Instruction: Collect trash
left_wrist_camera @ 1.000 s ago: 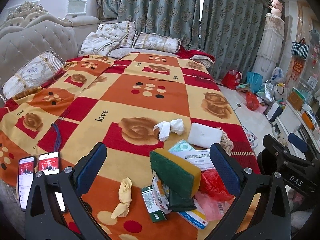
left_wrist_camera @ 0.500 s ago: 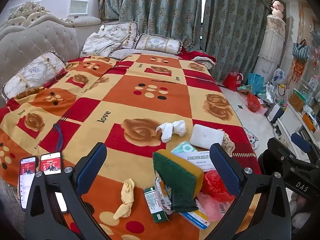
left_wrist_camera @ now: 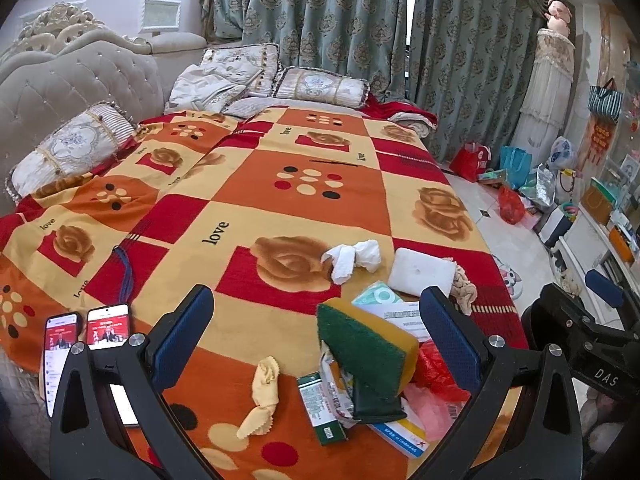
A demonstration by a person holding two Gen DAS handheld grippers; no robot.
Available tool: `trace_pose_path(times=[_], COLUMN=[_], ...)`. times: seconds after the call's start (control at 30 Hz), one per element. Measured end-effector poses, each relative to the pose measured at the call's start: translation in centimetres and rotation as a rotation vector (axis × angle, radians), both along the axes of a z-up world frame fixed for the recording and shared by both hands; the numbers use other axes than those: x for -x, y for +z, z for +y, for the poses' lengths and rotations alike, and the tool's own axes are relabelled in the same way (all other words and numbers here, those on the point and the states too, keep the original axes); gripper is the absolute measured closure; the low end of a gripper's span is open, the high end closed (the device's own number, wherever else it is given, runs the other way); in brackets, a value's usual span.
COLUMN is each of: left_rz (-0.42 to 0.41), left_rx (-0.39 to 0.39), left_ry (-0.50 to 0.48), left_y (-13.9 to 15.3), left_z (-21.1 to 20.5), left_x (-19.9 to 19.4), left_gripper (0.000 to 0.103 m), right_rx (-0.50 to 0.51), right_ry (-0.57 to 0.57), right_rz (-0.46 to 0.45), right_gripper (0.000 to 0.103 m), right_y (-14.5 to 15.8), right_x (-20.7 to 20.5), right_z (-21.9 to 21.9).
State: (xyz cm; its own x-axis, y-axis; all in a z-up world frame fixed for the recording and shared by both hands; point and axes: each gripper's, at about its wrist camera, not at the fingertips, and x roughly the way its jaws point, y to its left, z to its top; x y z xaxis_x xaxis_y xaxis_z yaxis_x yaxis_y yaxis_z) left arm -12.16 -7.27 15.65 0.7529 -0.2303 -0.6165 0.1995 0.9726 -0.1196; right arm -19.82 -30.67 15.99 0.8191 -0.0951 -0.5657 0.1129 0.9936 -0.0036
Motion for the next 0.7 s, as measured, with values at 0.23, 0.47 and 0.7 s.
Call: trace_pose_path(times=[0.23,0.47,0.7], left_rz=[0.021,0.075,0.140], left_rx=[-0.018,-0.053,-0.090], left_ry=[0.008,-0.005,-0.035], left_y=[-0.4,-1.8,-4.2], left_z=[1.8,3.7,5.1], left_x=[-0.4,-0.5,0.1], left_gripper=[0.001,0.001,0.001], right_rx=[0.003,-0.027,-0.103], right_ry=[0.013,0.069,0.171], right_rz=[0.023,0.083,0.171], right_gripper=[0.001,0.003,0.022], right_y=[-0.5,-1.8,-4.2], right_x=[0.1,0.5,0.6], right_z=[-0.5,-1.0,-0.8])
